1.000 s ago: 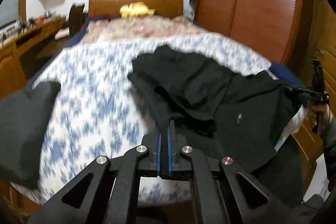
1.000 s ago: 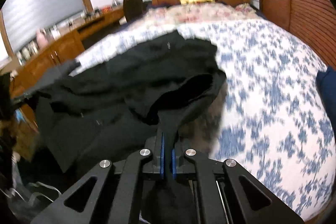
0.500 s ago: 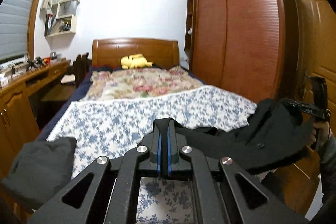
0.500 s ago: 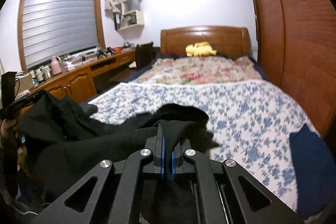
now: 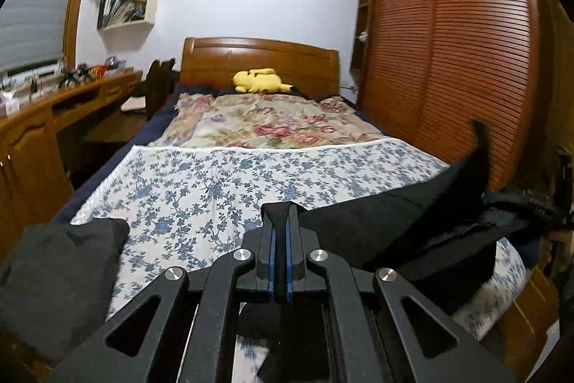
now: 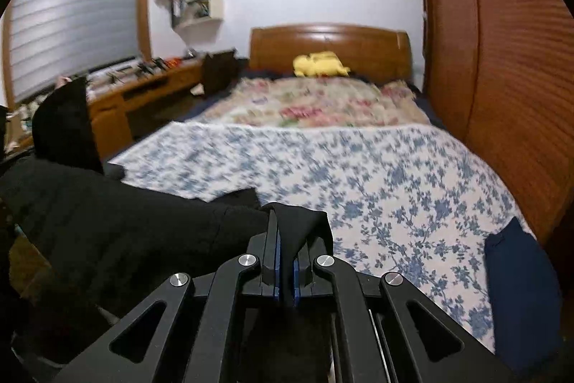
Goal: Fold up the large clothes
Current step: 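Lift the coat hem up with both tools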
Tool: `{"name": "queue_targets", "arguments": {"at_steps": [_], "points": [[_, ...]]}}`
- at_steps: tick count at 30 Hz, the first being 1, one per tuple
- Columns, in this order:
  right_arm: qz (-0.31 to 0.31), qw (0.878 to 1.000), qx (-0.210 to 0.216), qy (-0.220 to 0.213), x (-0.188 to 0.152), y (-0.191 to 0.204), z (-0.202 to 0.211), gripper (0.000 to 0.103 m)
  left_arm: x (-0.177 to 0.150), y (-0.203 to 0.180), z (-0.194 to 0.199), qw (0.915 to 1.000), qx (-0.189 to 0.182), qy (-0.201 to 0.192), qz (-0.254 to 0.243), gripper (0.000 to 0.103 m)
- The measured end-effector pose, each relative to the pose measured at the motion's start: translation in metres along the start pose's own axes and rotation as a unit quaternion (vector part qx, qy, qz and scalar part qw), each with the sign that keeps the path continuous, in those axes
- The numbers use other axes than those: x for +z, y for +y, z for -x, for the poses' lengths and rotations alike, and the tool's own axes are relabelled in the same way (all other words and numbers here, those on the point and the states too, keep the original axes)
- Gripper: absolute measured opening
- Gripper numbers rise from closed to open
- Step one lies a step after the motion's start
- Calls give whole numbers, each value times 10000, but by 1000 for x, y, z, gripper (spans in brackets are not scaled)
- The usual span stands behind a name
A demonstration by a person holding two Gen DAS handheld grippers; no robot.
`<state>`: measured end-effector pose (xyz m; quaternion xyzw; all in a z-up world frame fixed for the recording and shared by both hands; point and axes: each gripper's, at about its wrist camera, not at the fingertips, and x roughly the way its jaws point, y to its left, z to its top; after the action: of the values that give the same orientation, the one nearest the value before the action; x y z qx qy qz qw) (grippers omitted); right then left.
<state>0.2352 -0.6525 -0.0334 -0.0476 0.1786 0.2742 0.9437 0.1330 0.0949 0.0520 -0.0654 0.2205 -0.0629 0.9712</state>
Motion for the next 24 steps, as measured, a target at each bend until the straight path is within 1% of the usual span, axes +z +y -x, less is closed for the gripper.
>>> {"name": "queue_targets", "arguments": {"at_steps": [3,5,9,12,14,15,17,20,21,22,23,24], "points": [[-135,9997,-147,169,10,-1,-34,4,0,2,-23,9999,-14,-19,110,4],[-206,9994,-170,241,14,-3,-55,4,1,5,-40,9998,-66,14,204,4],[-215,9988,-294,337,26,6,-84,4,1,8,-69,9996,107,100,247,4],[-254,9983,-329,407,31,14,-102,4,-5,10,-83,9993,245,245,161,4],[-228,9974,-362,575,30,19,-117,5,-11,10,-91,9991,242,339,121,4],[-192,9969,-381,668,30,22,-130,8,-15,10,-94,9989,215,392,106,4],[-105,9956,-446,822,29,31,-137,8,-20,6,-98,9987,171,484,43,4],[-134,9945,-439,939,28,38,-144,11,-25,-5,-101,9981,227,544,-205,4],[-161,9942,-435,973,30,38,-145,15,-27,-8,-100,9978,241,557,-284,5],[-179,9939,-440,1000,30,39,-145,22,-28,-9,-100,9975,237,574,-331,5],[-179,9939,-440,1000,30,39,-145,26,-30,-9,-100,9973,208,604,-353,7],[-157,9936,-445,1025,32,38,-150,37,-31,-8,-100,9972,166,636,-349,9]]}}
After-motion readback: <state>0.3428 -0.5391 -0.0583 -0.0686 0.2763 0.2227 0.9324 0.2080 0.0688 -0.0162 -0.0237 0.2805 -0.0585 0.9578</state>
